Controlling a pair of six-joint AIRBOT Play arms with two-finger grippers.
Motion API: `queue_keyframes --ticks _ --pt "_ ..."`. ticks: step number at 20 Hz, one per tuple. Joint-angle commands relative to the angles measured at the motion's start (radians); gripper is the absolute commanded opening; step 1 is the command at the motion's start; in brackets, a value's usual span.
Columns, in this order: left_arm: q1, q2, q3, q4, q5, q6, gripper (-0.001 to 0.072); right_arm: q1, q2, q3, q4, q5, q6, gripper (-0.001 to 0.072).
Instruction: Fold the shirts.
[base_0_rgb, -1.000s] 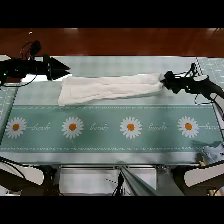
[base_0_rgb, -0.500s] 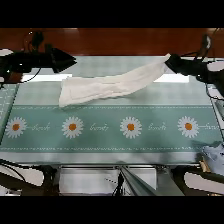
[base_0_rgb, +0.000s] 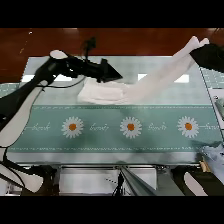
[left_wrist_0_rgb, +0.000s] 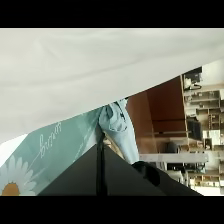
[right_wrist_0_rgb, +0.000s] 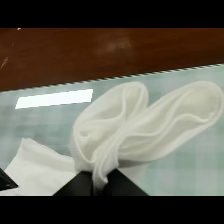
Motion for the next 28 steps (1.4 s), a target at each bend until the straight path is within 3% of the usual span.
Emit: queue_keyframes --ticks 1,7,9,13,16,19,22,24,28 --pt "-0.164 -0.039 0.000 0.014 0.102 -0.027 0.0024 0.000 0.109 0.001 -0.050 0.096 0.084 0.0024" --pt "-0.383 -0.148 0.000 0.013 0.187 -0.117 0.0023 0.000 0.190 0.001 -0.110 0.122 0.145 0.0024" --pt "-0.436 -0.183 0.000 -0.004 0.278 -0.149 0.0023 0.000 0.196 0.001 -0.097 0.143 0.163 0.0024" --pt "-0.437 -0.204 0.001 -0.076 0.368 -0.130 0.0023 0.000 0.220 0.001 -0.111 0.179 0.162 0.0024" --pt "-0.363 -0.163 0.001 -0.056 0.302 -0.059 0.0021 0.000 0.229 0.001 -0.216 0.180 0.163 0.0024" --pt "-0.261 -0.047 0.000 0.095 0.211 -0.047 0.0020 0.000 0.220 0.001 -0.325 0.177 0.158 0.0024" --pt "-0.130 0.129 0.000 0.263 0.161 -0.048 0.0021 0.027 0.179 0.001 -0.334 0.178 0.030 0.0023" --pt "-0.026 0.249 0.000 0.324 0.160 -0.053 0.0020 0.106 0.113 0.001 -0.334 0.161 0.020 0.0023" --pt "0.203 0.460 0.000 0.337 0.137 -0.089 0.0022 0.296 -0.093 0.001 -0.336 -0.037 0.066 0.0023"
